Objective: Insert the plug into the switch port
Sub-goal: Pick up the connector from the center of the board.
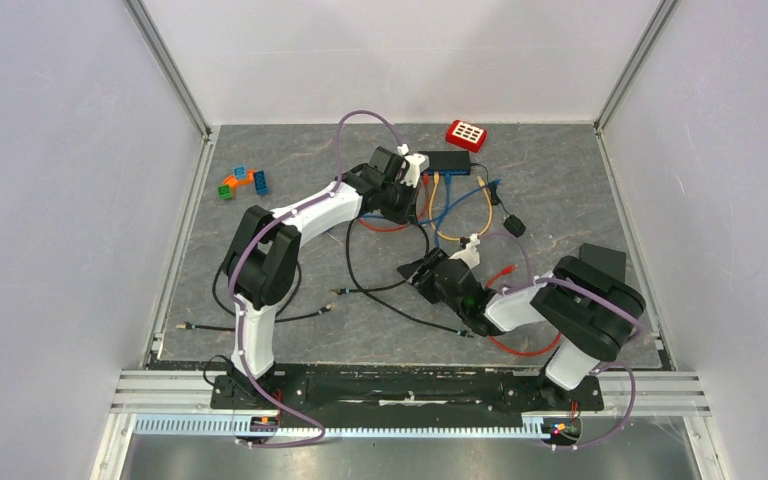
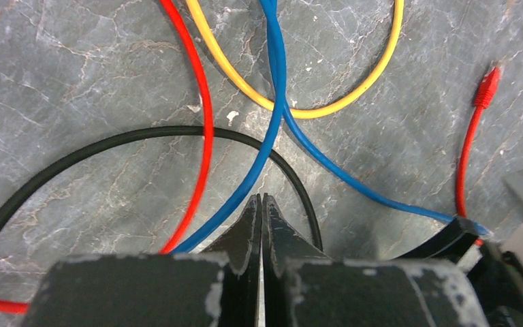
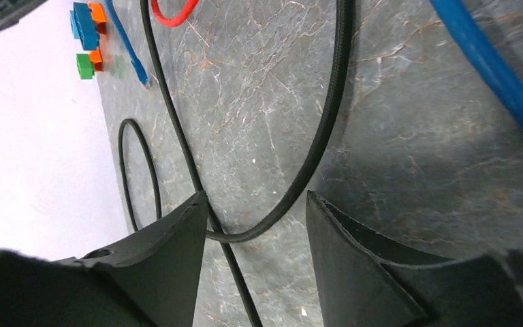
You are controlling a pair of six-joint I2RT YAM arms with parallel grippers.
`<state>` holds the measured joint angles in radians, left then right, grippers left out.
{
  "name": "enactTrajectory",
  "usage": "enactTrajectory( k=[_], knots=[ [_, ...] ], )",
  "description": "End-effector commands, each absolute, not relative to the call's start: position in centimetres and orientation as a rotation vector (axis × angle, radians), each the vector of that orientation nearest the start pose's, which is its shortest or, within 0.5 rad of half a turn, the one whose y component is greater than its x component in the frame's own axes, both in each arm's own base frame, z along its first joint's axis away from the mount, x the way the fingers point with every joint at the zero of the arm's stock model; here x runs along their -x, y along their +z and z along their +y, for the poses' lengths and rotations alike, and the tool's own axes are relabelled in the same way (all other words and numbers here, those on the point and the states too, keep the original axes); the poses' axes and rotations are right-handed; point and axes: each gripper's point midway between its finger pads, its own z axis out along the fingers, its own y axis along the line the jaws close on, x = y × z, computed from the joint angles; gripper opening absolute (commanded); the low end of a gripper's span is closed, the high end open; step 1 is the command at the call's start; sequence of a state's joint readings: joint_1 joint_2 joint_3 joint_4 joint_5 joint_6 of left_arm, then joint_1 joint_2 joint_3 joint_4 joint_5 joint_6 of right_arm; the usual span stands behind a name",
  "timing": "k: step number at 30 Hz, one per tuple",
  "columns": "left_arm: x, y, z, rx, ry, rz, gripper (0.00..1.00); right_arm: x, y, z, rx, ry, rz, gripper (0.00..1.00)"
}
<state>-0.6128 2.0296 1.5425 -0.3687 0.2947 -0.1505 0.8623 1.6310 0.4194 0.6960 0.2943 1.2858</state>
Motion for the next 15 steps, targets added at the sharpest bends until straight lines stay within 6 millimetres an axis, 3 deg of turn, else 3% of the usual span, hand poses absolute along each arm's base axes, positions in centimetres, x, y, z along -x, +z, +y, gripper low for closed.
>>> enactTrajectory(
  k=[1,6,10,15],
  knots=[
    [-37.4,11.3,-34.4,-0.626,-0.793,2.378,0.02,-26.9,1.3,28.7,-0.785,0.927,2.135,0.56],
    [-37.7,11.4,-33.0,-0.679,-0.677,2.367,0.03,-27.3,-0.3,27.6,-0.860,0.863,2.121,0.44],
    [-38.1,11.5,-31.2,-0.751,-0.549,2.320,0.19,-27.7,-1.8,27.1,-0.863,0.788,2.134,0.24],
    [-37.9,11.1,-29.8,-0.844,-0.461,2.280,0.36,-27.4,-3.5,26.4,-0.844,0.747,2.181,0.07]
  ],
)
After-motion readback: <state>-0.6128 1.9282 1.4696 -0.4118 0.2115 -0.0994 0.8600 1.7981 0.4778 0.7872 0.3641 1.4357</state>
